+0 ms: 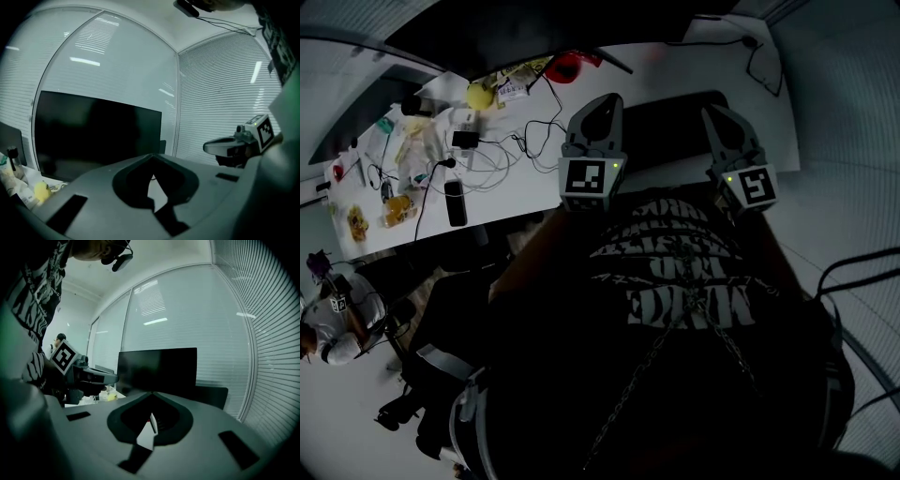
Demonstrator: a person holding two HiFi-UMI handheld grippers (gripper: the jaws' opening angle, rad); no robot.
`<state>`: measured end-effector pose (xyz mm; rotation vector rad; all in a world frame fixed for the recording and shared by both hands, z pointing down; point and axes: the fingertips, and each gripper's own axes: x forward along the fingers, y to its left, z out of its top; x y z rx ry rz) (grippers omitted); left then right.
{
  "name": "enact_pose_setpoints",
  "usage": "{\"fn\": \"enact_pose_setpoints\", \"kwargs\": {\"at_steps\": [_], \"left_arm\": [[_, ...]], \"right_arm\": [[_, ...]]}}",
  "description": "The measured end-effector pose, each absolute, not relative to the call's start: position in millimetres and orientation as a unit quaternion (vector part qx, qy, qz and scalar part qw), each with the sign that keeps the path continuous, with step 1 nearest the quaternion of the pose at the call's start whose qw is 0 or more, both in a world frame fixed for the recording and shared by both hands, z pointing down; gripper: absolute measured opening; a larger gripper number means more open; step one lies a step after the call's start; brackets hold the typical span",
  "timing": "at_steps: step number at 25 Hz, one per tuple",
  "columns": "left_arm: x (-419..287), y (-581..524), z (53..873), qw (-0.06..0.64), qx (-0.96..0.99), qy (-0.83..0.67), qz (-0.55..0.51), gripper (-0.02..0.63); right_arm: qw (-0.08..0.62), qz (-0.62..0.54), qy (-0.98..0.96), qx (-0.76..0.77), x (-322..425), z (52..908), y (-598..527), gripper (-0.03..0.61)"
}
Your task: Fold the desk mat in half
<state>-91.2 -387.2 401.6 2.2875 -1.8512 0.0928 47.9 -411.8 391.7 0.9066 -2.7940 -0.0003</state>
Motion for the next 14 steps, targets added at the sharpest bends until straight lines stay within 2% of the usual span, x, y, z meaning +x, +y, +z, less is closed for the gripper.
{"fn": "enact_pose_setpoints", "kwargs": {"at_steps": [14], "left_arm": [[-97.8,-399.2,411.7,0.115,0.791,-0.6,0.028,0.006]], "right_arm": [[0.124,0.015,-0.932,0.34,50.7,403.0,-403.6,0.0]]}}
